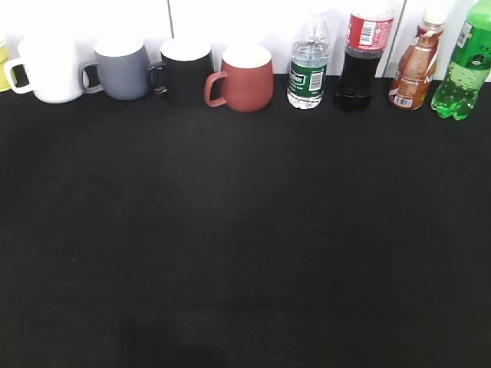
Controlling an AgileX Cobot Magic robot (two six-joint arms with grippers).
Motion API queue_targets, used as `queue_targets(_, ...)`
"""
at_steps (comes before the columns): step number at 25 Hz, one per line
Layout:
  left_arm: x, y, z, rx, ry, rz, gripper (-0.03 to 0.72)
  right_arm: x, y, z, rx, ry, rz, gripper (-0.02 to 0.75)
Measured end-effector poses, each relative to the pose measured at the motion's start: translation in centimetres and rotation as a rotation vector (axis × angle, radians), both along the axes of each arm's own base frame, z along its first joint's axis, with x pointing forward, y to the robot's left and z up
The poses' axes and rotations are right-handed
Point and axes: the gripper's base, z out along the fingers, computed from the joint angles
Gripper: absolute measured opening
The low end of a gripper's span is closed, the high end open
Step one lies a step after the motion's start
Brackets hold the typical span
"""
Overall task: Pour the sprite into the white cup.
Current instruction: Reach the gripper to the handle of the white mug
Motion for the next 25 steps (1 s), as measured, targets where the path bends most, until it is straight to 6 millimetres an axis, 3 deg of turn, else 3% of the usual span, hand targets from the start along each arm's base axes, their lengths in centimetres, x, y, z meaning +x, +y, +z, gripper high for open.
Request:
queue_targets(3,7.6,-0.6,-2.0,0.010,0.059,-0.001,0.512,0.0,0.0,0.0,0.000,0.000,0.000,0.580)
queue_targets(4,10.4,-0.8,-3.8,0.014,0.114,-0.001,0.512,0.0,0.0,0.0,0.000,0.000,0.000,0.580)
queue_targets(8,17.5,-1.2,-9.7,-0.008,0.119,0.012,0.512,0.0,0.0,0.0,0.000,0.000,0.000,0.580)
queue_targets(11,20.6,0.2,-14.1,-0.062,0.124,0.112,0.512,0.0,0.0,0.0,0.000,0.000,0.000,0.580)
queue_targets(16,26.7,4.7,-17.7,-0.051,0.152,0.233,0.496,0.0,0.0,0.0,0.000,0.000,0.000,0.580)
queue_targets(20,31.6,4.9,-20.4,-0.016,0.218,0.189,0.449,0.0,0.0,0.0,0.000,0.000,0.000,0.580)
queue_targets(25,34.3,5.2,-22.2,-0.022,0.252,0.193,0.341,0.0,0.0,0.0,0.000,0.000,0.000,0.580)
